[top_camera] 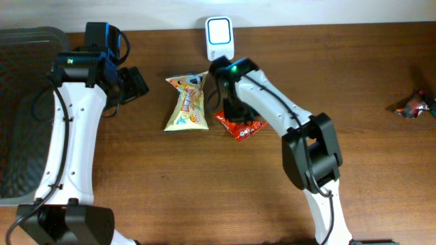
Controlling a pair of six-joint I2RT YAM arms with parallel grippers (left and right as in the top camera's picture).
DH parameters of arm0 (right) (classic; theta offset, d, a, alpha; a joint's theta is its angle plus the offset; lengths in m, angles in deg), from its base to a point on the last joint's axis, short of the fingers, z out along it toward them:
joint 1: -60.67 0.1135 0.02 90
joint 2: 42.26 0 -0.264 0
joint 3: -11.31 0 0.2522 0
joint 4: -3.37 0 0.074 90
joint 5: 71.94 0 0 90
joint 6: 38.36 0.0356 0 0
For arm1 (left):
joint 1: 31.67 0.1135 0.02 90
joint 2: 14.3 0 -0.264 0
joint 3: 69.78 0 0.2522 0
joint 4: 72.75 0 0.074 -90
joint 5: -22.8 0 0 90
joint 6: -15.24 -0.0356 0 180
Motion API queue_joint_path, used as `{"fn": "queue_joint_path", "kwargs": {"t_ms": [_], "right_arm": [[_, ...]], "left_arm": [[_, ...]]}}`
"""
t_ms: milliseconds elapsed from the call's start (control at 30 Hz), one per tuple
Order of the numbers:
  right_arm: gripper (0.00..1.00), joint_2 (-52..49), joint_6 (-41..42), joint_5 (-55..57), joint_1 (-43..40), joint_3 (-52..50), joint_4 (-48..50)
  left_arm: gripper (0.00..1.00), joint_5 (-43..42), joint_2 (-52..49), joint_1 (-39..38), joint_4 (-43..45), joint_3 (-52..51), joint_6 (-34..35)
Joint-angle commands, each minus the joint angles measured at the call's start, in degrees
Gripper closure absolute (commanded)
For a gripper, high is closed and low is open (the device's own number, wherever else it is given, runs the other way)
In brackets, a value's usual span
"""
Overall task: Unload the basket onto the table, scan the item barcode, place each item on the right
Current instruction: 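Return the right gripper and grasp the red snack packet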
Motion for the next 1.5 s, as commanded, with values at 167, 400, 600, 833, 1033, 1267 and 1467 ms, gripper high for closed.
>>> {"fn": "queue_joint_path", "kwargs": {"t_ms": [167, 400, 600, 833, 1033, 1267, 1467], "right_arm": [[0.30, -0.13, -26.14, -2.60, -1.73, 4.48, -2.54], [0.47, -0.20, -31.67, -7.80, -1.73, -5.95, 7.50], [0.96, -0.17, -22.03, -8.04, -2.03, -5.55, 9.01], [0.96, -0.15, -16.11, -49.42, -12.79, 13.00, 2.82], [0.96, -0.20, -16.15, -80.24, -22.80, 13.07, 0.02], [0.96, -0.20, -16.11, -82.34, -22.73, 13.07, 0.17], [0.96, -0.20, -15.93, -83.67, -22.73, 13.07, 1.31]], "left_arm": [[0.01, 0.00, -0.13, 0.15, -0.04, 0.11, 0.52], [0.01, 0.00, -0.13, 0.15, -0.04, 0.11, 0.52], [0.01, 0.00, -0.13, 0.15, -0.04, 0.11, 0.52], [0.01, 0.00, -0.13, 0.15, -0.04, 0.11, 0.52], [0.01, 0.00, -0.13, 0.15, -0.04, 0.11, 0.52], [0.01, -0.02, -0.13, 0.15, -0.04, 0.11, 0.50], [0.01, 0.00, -0.13, 0.15, -0.04, 0.11, 0.52]]}}
